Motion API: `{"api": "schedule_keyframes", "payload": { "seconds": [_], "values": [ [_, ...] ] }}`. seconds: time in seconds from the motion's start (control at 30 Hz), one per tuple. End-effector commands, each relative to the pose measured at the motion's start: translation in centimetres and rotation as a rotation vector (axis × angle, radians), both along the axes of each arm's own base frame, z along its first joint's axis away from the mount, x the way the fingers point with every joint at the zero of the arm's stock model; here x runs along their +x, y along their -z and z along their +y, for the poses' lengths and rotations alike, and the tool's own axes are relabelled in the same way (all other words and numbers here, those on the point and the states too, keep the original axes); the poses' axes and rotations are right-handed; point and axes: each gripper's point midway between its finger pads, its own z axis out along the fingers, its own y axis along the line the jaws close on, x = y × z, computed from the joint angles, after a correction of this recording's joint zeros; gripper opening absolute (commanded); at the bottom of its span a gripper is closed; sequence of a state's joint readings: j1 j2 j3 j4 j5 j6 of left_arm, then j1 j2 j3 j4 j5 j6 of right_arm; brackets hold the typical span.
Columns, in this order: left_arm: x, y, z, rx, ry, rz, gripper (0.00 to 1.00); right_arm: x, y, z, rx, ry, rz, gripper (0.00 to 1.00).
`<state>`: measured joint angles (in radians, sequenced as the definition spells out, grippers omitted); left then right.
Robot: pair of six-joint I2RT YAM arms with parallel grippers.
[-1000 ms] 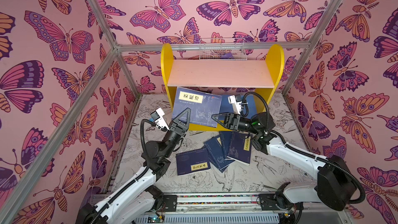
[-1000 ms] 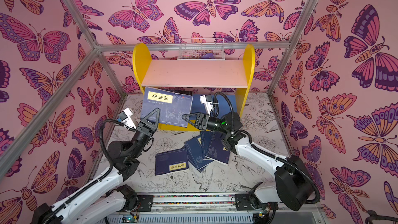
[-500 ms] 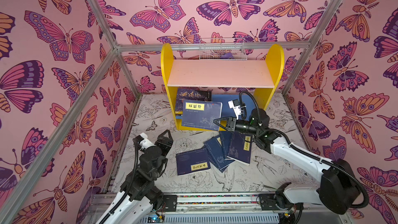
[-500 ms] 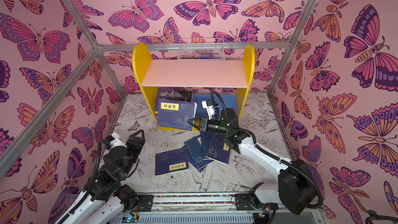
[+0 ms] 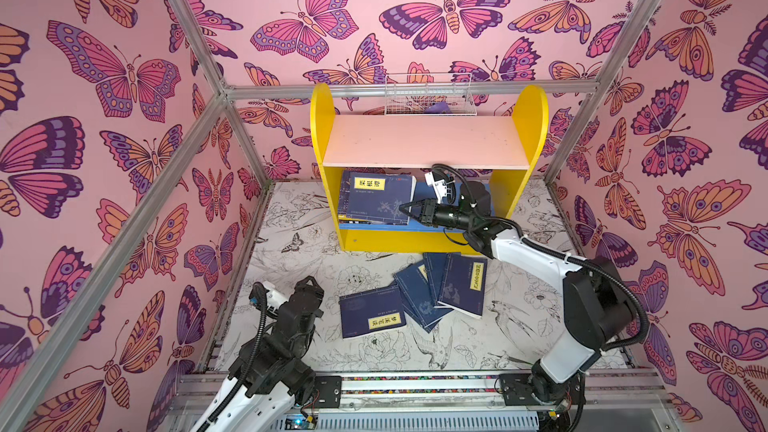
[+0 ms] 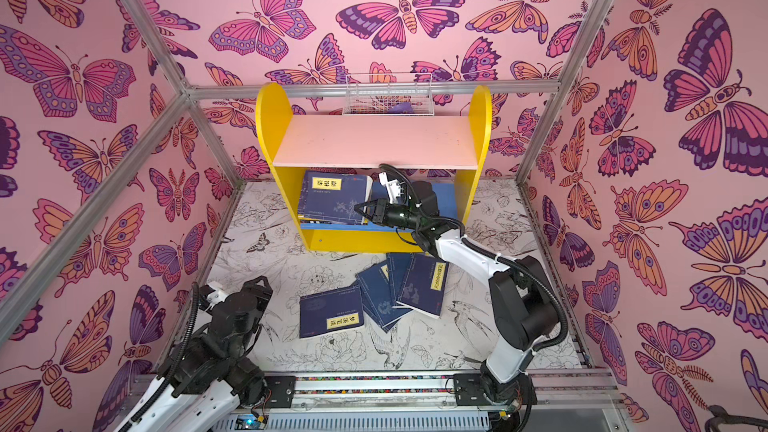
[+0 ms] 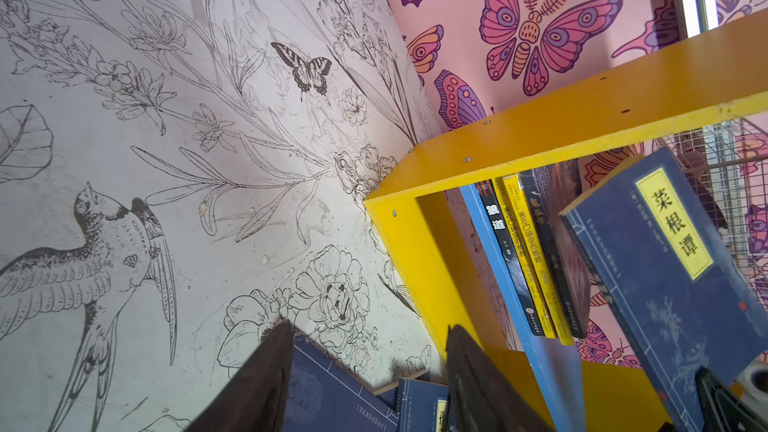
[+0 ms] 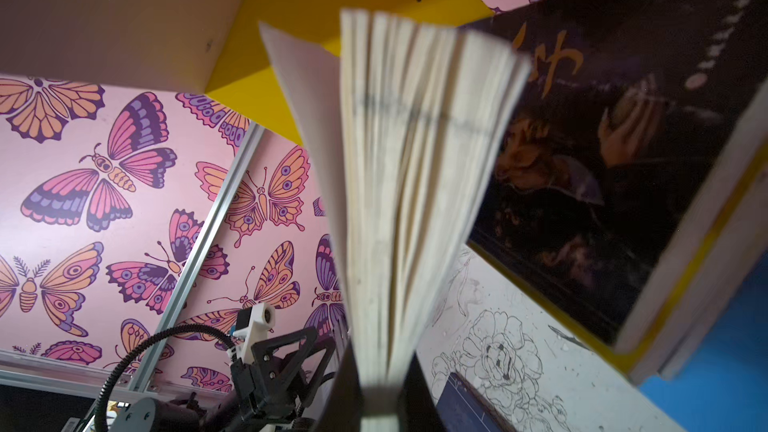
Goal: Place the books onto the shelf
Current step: 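Carry the upright dark blue book toward the shelf with both grippers, then lay the book onto the shelf stack with the right gripper while the left arm retracts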
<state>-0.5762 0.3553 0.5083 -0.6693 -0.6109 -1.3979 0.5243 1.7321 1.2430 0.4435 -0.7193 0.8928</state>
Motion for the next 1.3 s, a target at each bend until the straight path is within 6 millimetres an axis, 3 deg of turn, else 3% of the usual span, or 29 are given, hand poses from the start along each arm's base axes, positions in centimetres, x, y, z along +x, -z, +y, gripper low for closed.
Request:
{"api": "schedule_keyframes", "payload": {
  "seconds": [0.0,0.3,0.7,0.8,0.87,0.97,1.17,1.27],
  "values": [
    [-0.4,1.5,0.6,0.035,-0.021,0.046,0.61,1.3,-2.9,0.8,0.057,-0.026,-0.042,0.00],
    [-0.4,1.7,0.6,0.037,-0.018,0.052,0.62,3.2,-2.0,2.4,0.037,-0.065,0.047,0.00],
    [-0.4,1.8,0.4,0.025,-0.012,0.054,0.62,5.4,-0.7,2.6,0.005,0.000,0.086,0.05],
    [-0.4,1.9,0.3,0.019,-0.008,0.056,0.62,6.1,-0.4,2.4,-0.007,0.037,0.093,0.24],
    [-0.4,2.0,0.2,0.016,-0.007,0.061,0.62,6.4,-0.6,2.2,-0.019,0.065,0.090,0.46],
    [-0.4,2.0,0.1,0.009,-0.007,0.061,0.62,6.7,-1.0,1.7,-0.047,0.109,0.072,0.64],
    [-0.3,2.0,0.0,0.008,-0.007,0.065,0.62,6.3,-1.6,0.6,-0.122,0.175,0.042,0.87],
    [-0.1,2.1,-0.2,0.007,-0.001,0.069,0.62,6.1,-1.4,0.0,-0.190,0.210,0.017,0.89]
  ]
}}
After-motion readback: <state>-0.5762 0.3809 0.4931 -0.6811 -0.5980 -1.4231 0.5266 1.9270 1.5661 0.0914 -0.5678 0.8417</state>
